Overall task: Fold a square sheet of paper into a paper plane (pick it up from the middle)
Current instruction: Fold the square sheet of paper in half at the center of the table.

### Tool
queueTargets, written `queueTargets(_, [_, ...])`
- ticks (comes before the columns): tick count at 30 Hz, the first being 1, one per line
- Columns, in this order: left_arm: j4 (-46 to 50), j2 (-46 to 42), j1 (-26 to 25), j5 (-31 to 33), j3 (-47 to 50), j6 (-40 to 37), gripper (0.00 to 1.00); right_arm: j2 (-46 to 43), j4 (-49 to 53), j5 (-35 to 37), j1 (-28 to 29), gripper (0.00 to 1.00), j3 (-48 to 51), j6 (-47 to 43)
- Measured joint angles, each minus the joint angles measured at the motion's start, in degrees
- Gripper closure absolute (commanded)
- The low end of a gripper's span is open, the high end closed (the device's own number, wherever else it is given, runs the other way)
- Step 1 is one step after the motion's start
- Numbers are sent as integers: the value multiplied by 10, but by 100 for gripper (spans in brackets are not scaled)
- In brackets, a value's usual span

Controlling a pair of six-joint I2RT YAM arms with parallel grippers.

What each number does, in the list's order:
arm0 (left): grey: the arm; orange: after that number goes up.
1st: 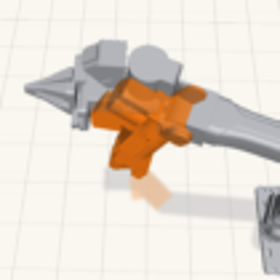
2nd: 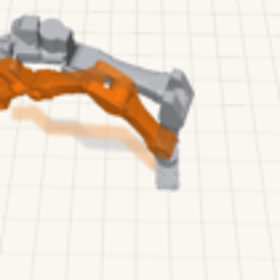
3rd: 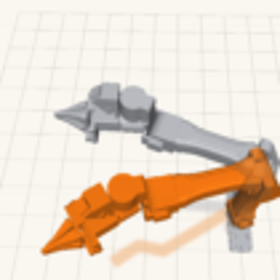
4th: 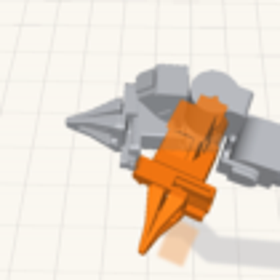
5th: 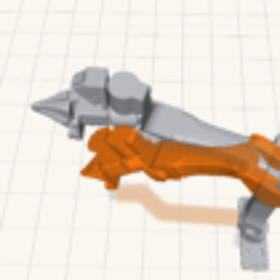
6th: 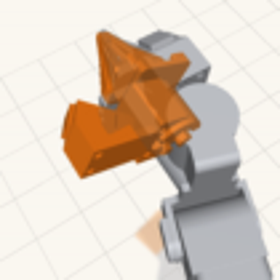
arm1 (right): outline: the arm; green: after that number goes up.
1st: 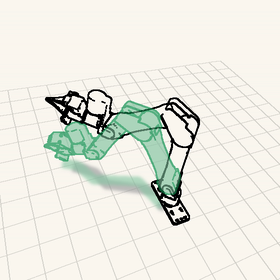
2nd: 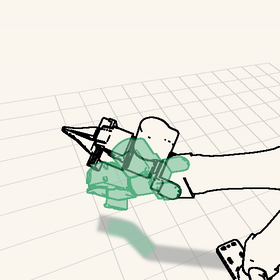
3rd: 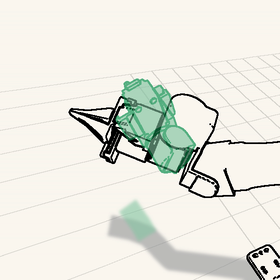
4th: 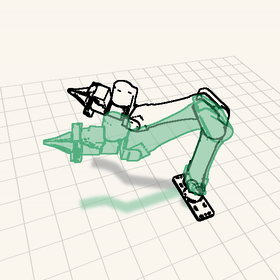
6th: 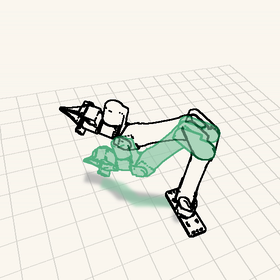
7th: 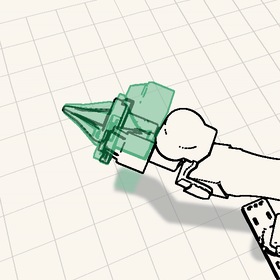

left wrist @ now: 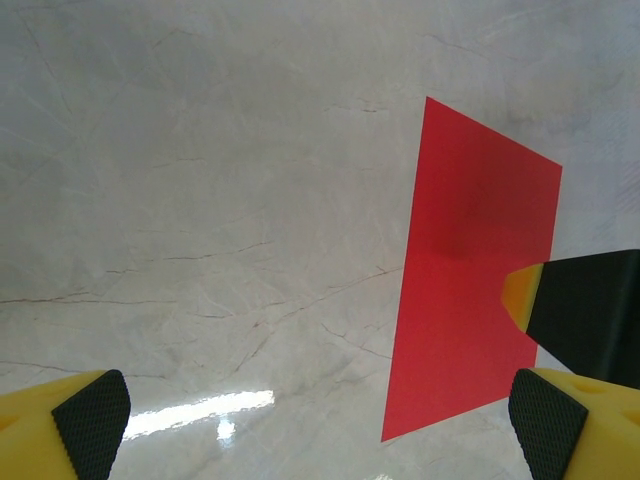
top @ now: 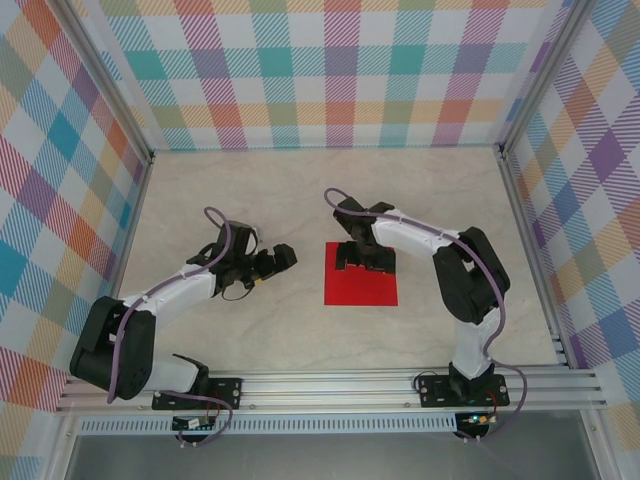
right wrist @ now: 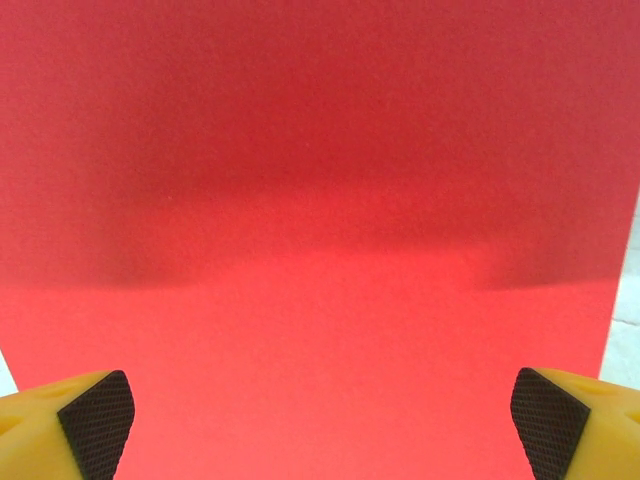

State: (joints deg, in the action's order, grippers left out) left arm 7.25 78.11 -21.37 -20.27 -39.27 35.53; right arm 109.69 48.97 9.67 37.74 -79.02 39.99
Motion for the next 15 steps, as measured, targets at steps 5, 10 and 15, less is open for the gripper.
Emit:
queueTargets(5, [0,7,0,0,0,-4,1,18,0,0,2,0,-22,0])
queueTargets(10, [0,7,0,0,0,-6,1,47,-1,-3,2,0,-24,-2])
queueTargets(15, [1,7,0,0,0,-10,1,65,-4,-11,2,0,-25,-2])
